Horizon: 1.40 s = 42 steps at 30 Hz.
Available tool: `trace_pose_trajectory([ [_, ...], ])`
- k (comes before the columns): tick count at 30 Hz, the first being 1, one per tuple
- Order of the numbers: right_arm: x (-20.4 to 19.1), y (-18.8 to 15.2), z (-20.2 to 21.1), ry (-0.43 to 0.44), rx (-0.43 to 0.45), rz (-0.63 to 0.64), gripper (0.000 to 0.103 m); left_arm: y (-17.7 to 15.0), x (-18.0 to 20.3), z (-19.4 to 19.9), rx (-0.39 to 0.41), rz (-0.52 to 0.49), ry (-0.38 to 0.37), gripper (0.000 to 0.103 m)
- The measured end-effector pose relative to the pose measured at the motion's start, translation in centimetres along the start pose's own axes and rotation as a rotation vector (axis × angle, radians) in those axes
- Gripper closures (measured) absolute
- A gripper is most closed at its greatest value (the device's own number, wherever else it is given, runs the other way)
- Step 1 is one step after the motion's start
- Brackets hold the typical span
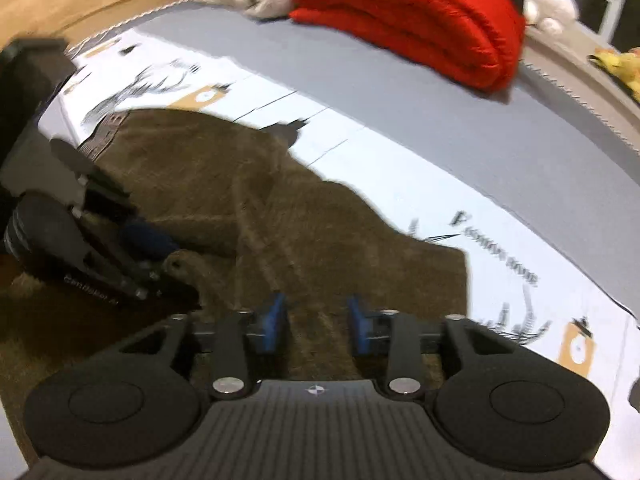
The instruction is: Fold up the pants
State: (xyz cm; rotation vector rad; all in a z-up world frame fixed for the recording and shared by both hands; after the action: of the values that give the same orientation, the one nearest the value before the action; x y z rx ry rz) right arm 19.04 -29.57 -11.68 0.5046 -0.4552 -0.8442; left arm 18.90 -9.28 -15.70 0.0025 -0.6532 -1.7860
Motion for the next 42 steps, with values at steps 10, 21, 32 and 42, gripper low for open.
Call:
trace_pose_trajectory([
  [10, -2.2, 0.4, -0.6, -0.038, -0.014, 0.162, 0.090, 0.1, 0.4, -0.8, -0.014, -0.039, 0.048, 0.065],
  [21, 19.7, -5.4, 11.7, -0.500, 0.503, -1.092, 0.093, 0.2, -0.2, -0.5, 0.004, -0.027, 0.055, 0.077],
  [32, 25.9, -24.5, 4.9, -0.662, -0.024, -1.729, 0.093, -0.3, 0.1, -0.8, -0.010, -0.063, 0.063, 0.077],
  [42, 24.2, -25.2, 8.1, -0.886, -0.119, -1.754, 0.097, -0.2, 0.4, -0.3, -0.100, -0.148, 0.047, 0.081],
])
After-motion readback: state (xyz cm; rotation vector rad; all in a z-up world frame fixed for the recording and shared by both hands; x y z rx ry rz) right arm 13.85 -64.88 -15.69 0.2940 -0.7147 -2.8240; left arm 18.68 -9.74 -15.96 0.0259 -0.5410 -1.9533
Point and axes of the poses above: each gripper's, at about its wrist camera, not at the fingertips, and z roughly against the way its jaws point, x to its right, y to its top, the point moved 2 cm from there along -z, roughly the way its jaws point, and after that the axes turned 9 degrees about -y, right-handed, at the moved point
